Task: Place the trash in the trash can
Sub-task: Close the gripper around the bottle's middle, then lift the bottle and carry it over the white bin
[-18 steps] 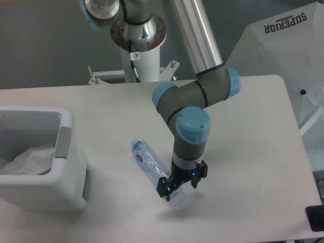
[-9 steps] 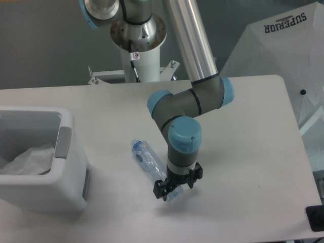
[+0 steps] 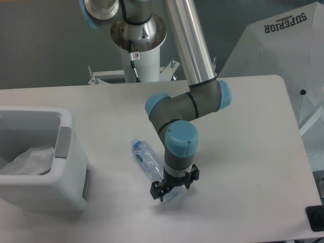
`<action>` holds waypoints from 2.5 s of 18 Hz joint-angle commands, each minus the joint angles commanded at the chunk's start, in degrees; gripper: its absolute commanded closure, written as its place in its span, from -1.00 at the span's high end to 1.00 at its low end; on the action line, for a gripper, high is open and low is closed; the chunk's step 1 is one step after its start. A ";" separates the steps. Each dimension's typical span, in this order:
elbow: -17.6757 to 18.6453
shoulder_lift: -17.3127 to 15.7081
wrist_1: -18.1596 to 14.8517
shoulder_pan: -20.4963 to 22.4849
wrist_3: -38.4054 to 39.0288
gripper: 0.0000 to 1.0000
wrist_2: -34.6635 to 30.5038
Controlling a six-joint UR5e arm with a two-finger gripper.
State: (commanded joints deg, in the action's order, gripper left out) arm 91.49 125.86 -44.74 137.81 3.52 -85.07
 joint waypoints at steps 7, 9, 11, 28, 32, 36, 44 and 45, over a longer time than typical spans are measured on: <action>-0.26 0.44 0.09 -0.09 0.00 0.56 -0.18; -0.26 0.44 0.09 -0.35 0.00 0.48 -0.18; -0.26 0.27 0.09 -0.44 0.00 0.43 0.00; -1.58 -5.17 0.35 -0.70 0.00 0.35 0.08; -7.19 -11.24 0.70 -0.44 -0.62 0.34 -0.09; -14.32 -12.39 0.79 -0.88 -0.09 0.34 0.00; -15.99 -20.91 3.07 -6.85 1.84 0.34 0.26; -16.17 -21.61 3.51 -7.46 2.37 0.34 0.26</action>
State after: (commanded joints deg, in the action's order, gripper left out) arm 75.32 104.25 -41.23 130.35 5.88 -84.81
